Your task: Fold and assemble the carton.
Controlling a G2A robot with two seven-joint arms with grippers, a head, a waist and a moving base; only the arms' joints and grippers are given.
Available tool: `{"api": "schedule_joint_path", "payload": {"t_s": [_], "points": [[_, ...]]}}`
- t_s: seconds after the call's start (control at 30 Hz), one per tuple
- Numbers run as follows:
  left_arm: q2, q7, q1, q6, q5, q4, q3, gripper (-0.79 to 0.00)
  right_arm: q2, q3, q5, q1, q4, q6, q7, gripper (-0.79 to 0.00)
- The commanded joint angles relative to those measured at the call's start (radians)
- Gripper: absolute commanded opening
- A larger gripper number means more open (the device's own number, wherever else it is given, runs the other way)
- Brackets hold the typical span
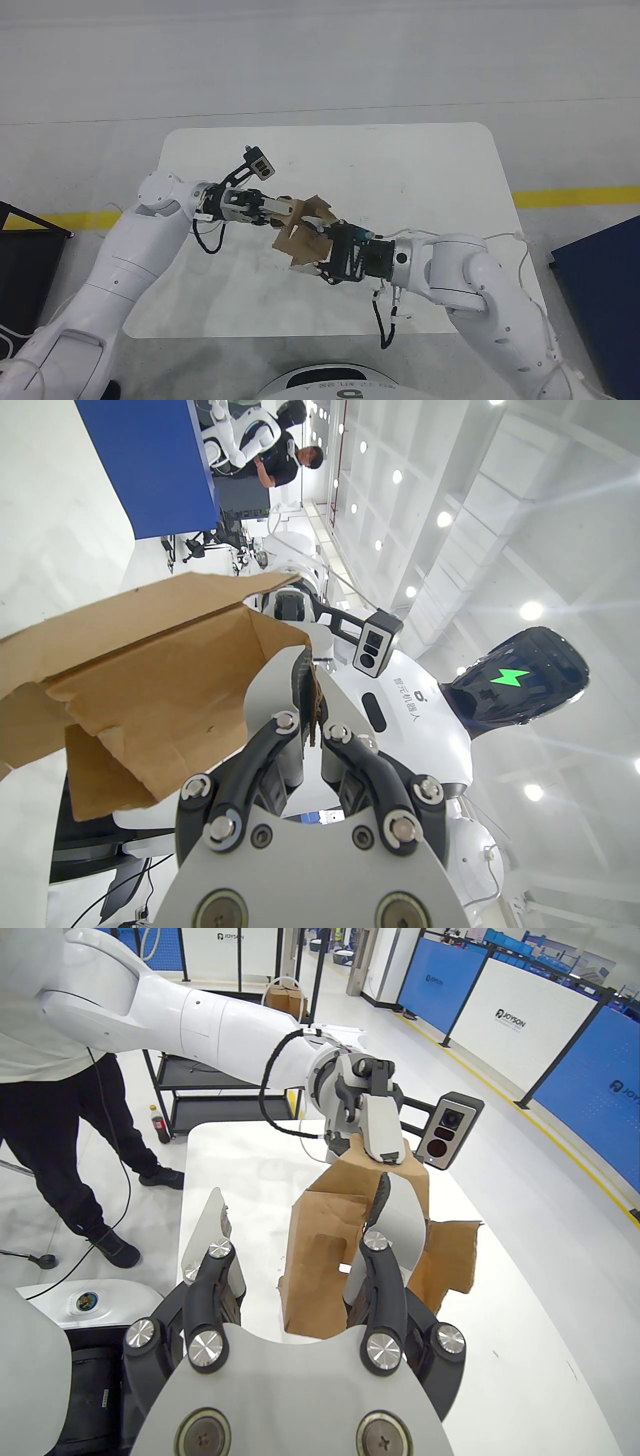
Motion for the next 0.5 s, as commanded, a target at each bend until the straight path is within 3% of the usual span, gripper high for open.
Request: {"api": "schedule_joint_path", "payload": {"t_s": [0.0,0.23,0.47], "points": [[-0.001,0.004,0.001,0.002,0.001,0.003,-0.006,-0.785,0.0,0.0,0.023,0.005,-0.001,-0.002,-0.001,-0.4],[-0.008,0.017,0.001,0.014,0.006,0.01,-0.011,-0.785,0.006,0.002,0.086,-0.001,-0.016,-0.029,0.0,-0.422],[-0.017,0.019,-0.005,0.021,0.005,0.027,-0.012,-0.785,0.012,-0.012,0.154,-0.003,-0.02,-0.064,0.017,-0.329]]}}
